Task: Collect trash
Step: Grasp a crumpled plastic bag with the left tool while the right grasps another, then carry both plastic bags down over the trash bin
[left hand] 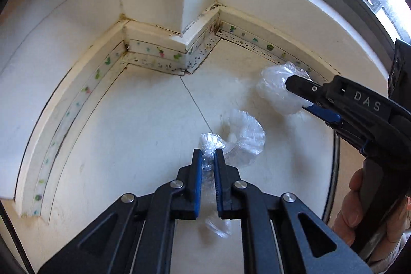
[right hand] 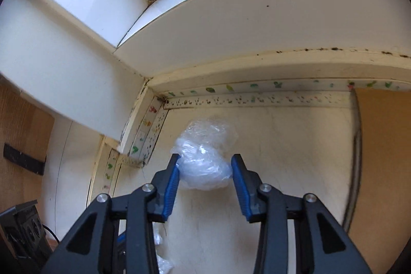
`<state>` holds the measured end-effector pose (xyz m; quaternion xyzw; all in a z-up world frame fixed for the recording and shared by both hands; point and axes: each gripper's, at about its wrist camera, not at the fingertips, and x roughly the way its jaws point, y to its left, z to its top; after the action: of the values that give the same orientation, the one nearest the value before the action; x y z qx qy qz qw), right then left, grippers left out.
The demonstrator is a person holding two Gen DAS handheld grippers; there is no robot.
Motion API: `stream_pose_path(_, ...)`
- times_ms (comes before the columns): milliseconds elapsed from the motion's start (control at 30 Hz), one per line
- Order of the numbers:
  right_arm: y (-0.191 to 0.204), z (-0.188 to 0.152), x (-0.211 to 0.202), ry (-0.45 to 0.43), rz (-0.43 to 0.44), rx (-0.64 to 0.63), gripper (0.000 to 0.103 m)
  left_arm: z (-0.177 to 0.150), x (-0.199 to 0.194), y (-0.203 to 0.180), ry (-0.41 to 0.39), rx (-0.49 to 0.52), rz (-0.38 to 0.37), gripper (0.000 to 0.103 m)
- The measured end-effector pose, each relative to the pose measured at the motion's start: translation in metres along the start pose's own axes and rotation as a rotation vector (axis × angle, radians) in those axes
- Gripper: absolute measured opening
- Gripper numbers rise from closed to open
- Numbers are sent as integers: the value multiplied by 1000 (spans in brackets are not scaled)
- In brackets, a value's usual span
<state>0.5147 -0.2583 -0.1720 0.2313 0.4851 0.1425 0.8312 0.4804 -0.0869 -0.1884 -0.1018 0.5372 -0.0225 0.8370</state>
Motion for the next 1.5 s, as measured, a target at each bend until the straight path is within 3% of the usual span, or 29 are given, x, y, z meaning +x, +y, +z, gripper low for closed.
stream_pose_path(367, 32, -95, -135, -41, 66, -53, 40, -68, -116, 7, -56, 122, -71, 6)
stream_pose_path(700, 81, -236, -240, -85, 36, -63, 40, -168, -243, 33, -136, 234, -149, 6)
stream_pose_path(833, 101, -296, -263, -94, 11, -74, 40, -216, -272, 55, -142, 266, -159, 6)
stream_pose_path(1000, 118, -368, -271, -69, -31, -98, 40, -279, -289, 84, -116, 284, -161, 6)
stream_pose_path(1167, 123, -427, -264, 7, -77, -109, 40, -336, -283, 115, -71, 283, -151, 6)
stream_pose_path(1500, 96, -507, -209, 212, -167, -96, 40, -419, -223, 157, 116, 213, -111, 6)
